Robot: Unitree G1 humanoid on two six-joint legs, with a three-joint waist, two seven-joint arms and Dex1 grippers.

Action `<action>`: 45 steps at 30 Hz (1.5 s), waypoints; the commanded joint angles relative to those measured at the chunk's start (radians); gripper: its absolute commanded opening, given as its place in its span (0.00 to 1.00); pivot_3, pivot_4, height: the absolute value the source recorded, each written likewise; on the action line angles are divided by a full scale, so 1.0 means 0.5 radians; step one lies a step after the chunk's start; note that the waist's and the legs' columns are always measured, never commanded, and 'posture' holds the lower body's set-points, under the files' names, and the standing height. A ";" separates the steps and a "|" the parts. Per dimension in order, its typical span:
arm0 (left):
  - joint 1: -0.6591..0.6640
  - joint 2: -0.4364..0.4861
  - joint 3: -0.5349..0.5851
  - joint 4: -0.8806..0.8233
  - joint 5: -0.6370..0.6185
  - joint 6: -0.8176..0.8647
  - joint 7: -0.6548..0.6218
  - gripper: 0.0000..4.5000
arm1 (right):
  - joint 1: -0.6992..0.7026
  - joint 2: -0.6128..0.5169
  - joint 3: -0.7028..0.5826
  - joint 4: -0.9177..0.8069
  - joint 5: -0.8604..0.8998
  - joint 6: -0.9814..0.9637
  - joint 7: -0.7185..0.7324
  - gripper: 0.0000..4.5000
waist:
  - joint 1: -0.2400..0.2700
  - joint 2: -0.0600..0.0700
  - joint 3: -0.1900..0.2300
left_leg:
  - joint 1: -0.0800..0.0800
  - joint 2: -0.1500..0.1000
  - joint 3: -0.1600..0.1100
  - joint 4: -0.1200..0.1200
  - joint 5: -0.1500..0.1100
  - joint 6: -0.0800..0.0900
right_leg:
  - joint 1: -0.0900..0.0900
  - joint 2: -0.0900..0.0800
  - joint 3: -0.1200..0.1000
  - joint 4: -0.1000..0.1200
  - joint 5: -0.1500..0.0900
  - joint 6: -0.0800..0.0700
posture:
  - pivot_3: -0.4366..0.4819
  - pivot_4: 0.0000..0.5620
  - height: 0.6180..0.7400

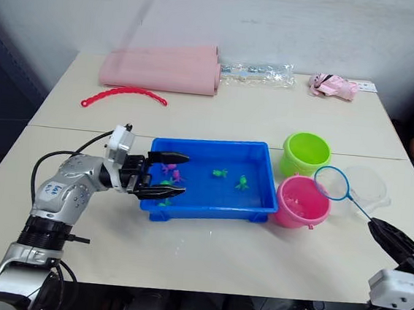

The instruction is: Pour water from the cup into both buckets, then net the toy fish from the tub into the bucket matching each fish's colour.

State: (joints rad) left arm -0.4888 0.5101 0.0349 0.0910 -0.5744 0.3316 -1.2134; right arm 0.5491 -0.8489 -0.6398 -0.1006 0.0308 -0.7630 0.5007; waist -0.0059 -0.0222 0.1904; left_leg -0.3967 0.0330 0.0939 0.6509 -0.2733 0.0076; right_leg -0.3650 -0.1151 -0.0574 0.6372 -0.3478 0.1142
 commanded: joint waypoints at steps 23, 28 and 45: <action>0.838 0.623 0.818 -0.365 -0.073 0.000 0.199 1.00 | -2.102 0.038 1.757 -0.397 1.211 2.916 0.322 0.00 | -0.024 0.001 -0.002 | -0.021 0.020 0.007 0.002 -0.011 -0.005 | -0.022 0.000 -0.004 -0.003 0.004 -0.012 | 0.48 0.27 1.00; 0.849 0.654 0.708 -0.401 -0.032 -0.028 0.139 1.00 | -2.168 0.124 1.910 -0.298 0.903 2.789 0.450 0.00 | -0.036 0.001 -0.002 | -0.020 0.019 0.012 0.003 -0.011 -0.004 | -0.024 -0.001 -0.009 -0.002 0.004 -0.012 | 0.48 0.27 1.00; 0.805 0.668 0.613 -0.467 -0.030 0.045 0.185 1.00 | -2.153 0.580 1.943 -0.145 0.556 2.629 0.531 0.00 | -0.047 0.001 -0.002 | -0.019 0.021 0.013 0.001 -0.010 -0.005 | -0.025 0.002 -0.008 0.004 0.004 -0.012 | 0.48 0.27 1.00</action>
State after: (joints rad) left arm -0.0766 0.8298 0.3338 -0.1102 -0.5841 0.3508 -1.1240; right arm -0.5251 -0.5628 0.3492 -0.1672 0.3239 0.5770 0.7570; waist -0.0297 -0.0217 0.1894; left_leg -0.4063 0.0433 0.1005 0.6513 -0.2785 0.0050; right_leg -0.3777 -0.1142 -0.0616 0.6391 -0.3456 0.1082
